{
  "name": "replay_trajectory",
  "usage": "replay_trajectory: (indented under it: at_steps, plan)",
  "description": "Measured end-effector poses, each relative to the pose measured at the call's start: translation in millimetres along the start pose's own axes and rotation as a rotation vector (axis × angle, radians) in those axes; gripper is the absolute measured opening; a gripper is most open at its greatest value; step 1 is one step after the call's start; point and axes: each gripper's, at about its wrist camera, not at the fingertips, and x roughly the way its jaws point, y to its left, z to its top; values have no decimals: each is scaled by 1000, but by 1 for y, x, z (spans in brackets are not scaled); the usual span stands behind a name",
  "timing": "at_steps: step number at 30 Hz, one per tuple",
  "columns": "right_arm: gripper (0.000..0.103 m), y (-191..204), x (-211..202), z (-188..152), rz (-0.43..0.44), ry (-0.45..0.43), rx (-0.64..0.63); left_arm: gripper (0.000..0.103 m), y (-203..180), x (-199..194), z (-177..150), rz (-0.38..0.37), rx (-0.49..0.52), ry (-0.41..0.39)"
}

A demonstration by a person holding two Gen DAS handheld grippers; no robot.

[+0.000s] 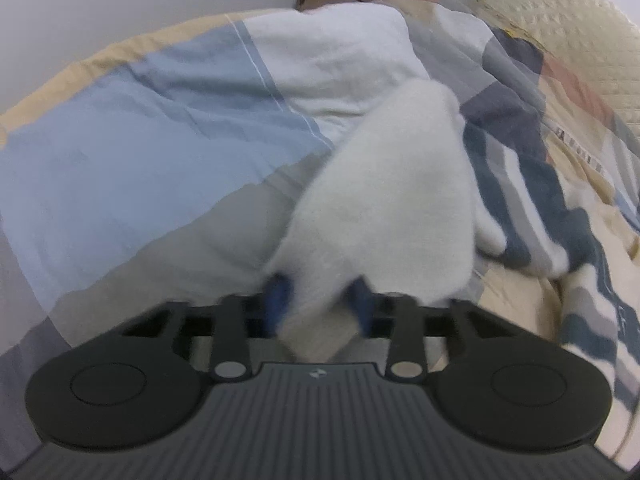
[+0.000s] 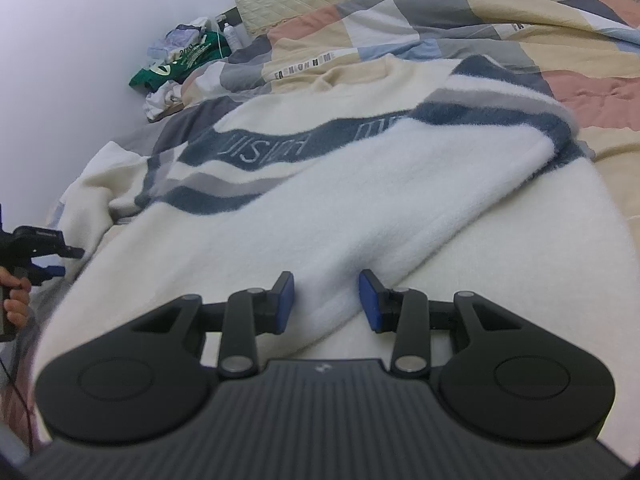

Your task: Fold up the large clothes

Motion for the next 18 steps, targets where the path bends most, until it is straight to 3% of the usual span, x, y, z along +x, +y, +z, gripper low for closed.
replay_trajectory:
  at_steps: [1,2,10,14,18]
  plan:
    - [39,-1,0,1,2,1,1,15,-5,-4,3,18,13,-3]
    - [39,-1,0,1,3,3,2,13,-11,-10,6,47,39,-14]
    - [40,-2,-8,6,12,-9,16,12,-73,-105,56,244,399,-250]
    - [40,-1,-20,10,11,-39,-3,12,-121,-169,73,232,556,-359]
    - [40,-3,-34,16,3,-61,4,12,-185,-231,66,167,744,-449]
